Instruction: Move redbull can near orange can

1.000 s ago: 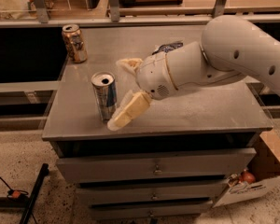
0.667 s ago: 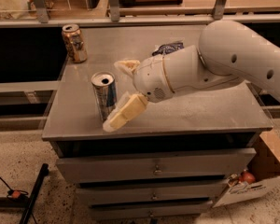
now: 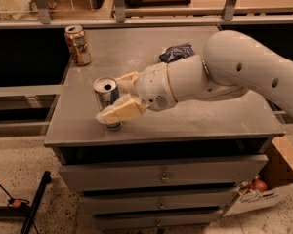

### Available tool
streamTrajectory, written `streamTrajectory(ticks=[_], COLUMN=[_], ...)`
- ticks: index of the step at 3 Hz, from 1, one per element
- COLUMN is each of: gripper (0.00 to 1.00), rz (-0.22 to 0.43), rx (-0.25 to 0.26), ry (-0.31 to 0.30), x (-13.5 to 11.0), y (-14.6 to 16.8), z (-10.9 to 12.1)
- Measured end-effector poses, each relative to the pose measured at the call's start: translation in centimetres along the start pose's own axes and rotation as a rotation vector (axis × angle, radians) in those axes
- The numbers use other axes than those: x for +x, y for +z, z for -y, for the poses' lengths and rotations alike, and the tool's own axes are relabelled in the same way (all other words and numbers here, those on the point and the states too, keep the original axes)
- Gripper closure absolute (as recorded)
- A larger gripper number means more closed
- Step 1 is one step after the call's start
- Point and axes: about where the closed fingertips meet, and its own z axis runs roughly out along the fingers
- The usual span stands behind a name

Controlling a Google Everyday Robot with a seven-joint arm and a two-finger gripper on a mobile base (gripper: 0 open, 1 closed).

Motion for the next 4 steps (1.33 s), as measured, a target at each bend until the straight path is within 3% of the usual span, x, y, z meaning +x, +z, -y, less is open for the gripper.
streamTrajectory(ticks=[1,2,3,4], gripper=[0.62,0.85,1.0,1.0], rz=[-0.013,-0.076,-0.079,-0.077], rx=[-0.014,-0.001,-0.002,0.005], ry=[0.042,0.114,0.142,0.137], x=[0.19,0.94,0.79,0.59], y=[0.59,1.07,1.18,1.09], z=[-0.1,0.18,0.08,0.12])
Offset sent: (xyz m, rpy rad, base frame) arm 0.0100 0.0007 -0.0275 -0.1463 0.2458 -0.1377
